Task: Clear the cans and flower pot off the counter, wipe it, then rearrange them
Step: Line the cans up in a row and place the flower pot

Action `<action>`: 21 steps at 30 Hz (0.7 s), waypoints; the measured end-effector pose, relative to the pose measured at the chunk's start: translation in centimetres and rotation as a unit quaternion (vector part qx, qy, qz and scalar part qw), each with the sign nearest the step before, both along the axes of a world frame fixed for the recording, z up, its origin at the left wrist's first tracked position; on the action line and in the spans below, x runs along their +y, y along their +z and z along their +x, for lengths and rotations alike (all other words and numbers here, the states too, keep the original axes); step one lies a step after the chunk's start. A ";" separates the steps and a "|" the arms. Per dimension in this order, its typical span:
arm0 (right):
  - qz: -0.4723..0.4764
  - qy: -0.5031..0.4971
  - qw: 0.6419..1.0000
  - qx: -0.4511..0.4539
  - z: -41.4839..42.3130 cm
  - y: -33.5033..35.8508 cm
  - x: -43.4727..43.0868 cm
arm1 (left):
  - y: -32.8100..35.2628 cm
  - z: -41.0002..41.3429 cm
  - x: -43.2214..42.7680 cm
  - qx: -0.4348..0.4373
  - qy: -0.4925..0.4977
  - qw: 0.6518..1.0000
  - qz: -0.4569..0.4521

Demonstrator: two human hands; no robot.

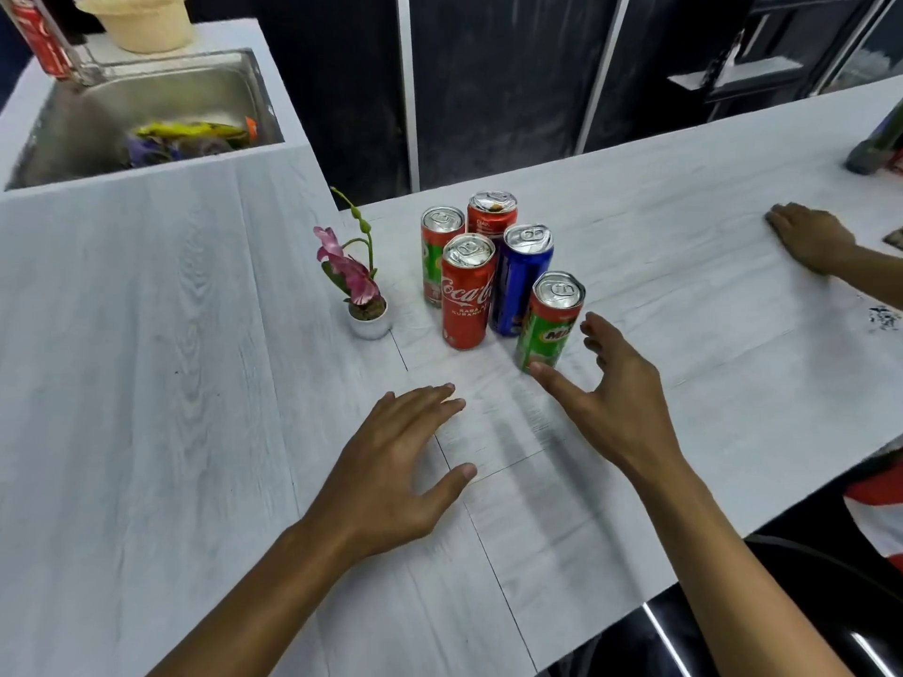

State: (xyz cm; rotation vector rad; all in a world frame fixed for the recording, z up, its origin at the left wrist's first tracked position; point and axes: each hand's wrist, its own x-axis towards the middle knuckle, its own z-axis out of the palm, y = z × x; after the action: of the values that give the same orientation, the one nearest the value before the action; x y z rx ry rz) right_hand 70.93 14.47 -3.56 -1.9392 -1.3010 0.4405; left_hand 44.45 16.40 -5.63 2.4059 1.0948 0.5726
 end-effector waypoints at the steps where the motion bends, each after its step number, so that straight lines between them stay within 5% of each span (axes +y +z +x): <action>1: 0.003 0.002 1.000 0.006 0.0 -0.2 0.4 | -0.2 0.1 0.1 0.001 0.000 1.000 -0.001; 21: 0.042 0.014 0.998 0.051 0.4 -2.0 3.3 | -2.6 0.1 0.6 -0.007 -0.015 1.000 0.001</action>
State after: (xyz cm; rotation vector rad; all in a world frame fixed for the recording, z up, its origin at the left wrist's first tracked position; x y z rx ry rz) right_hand 71.33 17.80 -5.57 -1.8086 -1.2620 0.4841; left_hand 44.59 17.05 -8.22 2.4121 1.0509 0.5795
